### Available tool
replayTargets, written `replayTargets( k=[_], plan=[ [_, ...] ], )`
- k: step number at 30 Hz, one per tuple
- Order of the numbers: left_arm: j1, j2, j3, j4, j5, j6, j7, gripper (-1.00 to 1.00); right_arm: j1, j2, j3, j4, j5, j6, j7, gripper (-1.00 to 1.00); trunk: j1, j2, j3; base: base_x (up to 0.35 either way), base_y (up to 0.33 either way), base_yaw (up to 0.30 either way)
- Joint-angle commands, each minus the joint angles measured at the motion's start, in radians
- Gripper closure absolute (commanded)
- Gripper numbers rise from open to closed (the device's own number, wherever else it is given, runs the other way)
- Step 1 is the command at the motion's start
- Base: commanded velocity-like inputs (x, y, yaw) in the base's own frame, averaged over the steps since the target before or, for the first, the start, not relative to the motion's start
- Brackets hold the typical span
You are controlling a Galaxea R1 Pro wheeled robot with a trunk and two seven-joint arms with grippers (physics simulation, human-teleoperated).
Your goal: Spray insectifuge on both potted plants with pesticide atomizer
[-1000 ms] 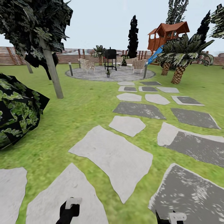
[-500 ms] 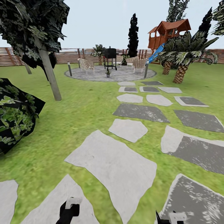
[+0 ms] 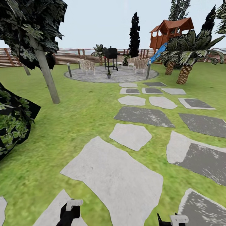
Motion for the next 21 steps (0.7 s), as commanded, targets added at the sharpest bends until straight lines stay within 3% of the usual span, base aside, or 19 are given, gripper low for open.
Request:
replayTargets(
  k=[1,12,21],
  plan=[
    [-0.001,0.0,0.0,0.0,0.0,-0.003,0.003,1.0,0.0,0.001,-0.005,0.0,0.008,-0.003,0.0,-1.0,0.0,0.0,-0.001,0.338,0.0,0.0],
    [-0.001,0.0,0.0,0.002,0.002,-0.003,0.003,1.0,0.0,0.001,-0.006,-0.001,0.008,-0.003,0.0,-1.0,0.0,0.0,-0.001,0.338,0.0,-0.004],
    [-0.001,0.0,0.0,0.0,0.0,-0.003,0.003,1.0,0.0,0.001,-0.005,-0.001,0.008,-0.003,0.001,-1.0,0.0,0.0,0.002,0.338,0.0,-0.102]
  ],
)
